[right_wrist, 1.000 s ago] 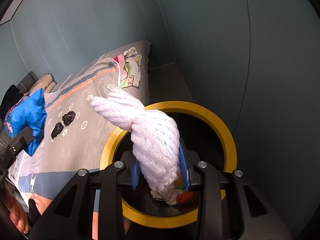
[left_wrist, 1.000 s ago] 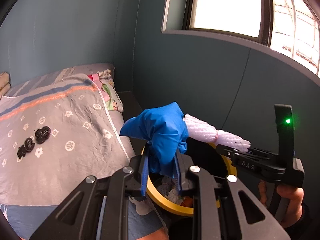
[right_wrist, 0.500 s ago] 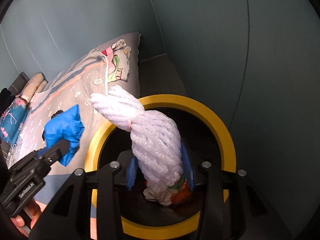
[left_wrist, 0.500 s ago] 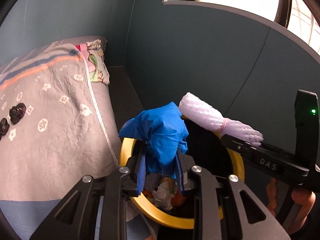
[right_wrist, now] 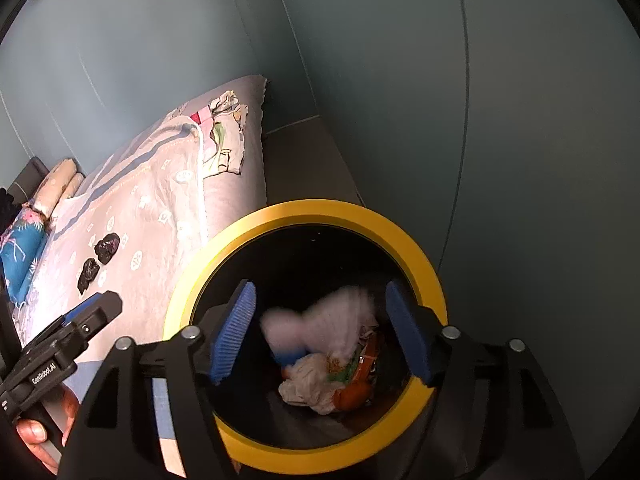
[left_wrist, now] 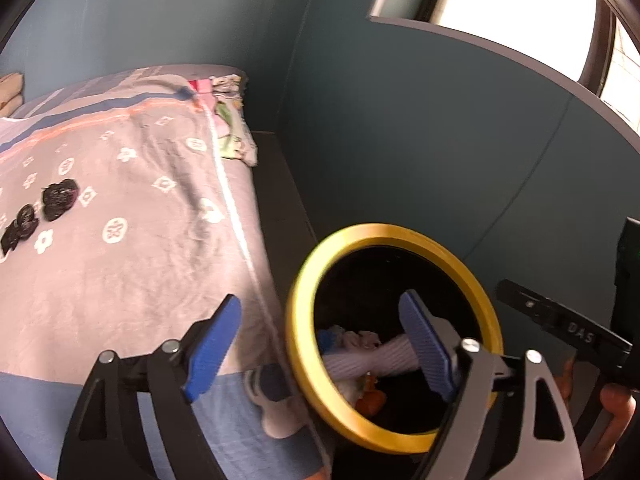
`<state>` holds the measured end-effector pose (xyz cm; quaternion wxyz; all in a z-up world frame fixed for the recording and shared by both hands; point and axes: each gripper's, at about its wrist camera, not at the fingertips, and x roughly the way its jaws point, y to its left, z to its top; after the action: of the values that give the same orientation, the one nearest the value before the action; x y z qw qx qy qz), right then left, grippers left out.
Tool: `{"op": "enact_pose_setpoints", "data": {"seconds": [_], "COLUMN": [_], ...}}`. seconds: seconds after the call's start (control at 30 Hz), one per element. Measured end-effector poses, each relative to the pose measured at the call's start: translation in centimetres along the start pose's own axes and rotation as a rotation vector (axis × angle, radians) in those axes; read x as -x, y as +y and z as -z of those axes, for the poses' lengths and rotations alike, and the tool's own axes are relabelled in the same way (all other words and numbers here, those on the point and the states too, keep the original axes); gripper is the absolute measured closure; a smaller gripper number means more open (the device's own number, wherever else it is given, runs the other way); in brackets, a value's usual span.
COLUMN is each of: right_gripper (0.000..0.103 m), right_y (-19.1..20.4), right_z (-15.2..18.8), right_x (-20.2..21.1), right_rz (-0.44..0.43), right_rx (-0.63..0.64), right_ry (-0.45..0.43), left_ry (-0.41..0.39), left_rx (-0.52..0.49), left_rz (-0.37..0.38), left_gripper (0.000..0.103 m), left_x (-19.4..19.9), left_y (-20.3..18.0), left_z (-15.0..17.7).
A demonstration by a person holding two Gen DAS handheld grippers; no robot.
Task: Collect trash
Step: 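Move both tools back over the bed to the black trash bags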
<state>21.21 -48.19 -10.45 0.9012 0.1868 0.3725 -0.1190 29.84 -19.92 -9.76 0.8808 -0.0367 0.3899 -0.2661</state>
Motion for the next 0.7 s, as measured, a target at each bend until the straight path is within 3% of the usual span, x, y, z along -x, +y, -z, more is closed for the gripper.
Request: {"op": "enact_pose_setpoints", "data": {"seconds": [0.33,0.7], "right_gripper": [0.021,0.021], "right_y": [3.8,15.5], "right_z": [-0.8,-2.6], "right_x": [0.0,-4.7], "right_rz": [-0.089,-0.277], "right_rx": [0.042,0.186], "right_ry": [-0.023,0.036], "left_ry": [-0.082,-0.155], "left_rx": [0.064,0.175], "left_rz": [-0.133,-0.359], "left_gripper": [0.012,0.011], "left_x": [2.9,6.4], "left_y": [6.0,18.7], "left_z": [-1.1,-2.6]}}
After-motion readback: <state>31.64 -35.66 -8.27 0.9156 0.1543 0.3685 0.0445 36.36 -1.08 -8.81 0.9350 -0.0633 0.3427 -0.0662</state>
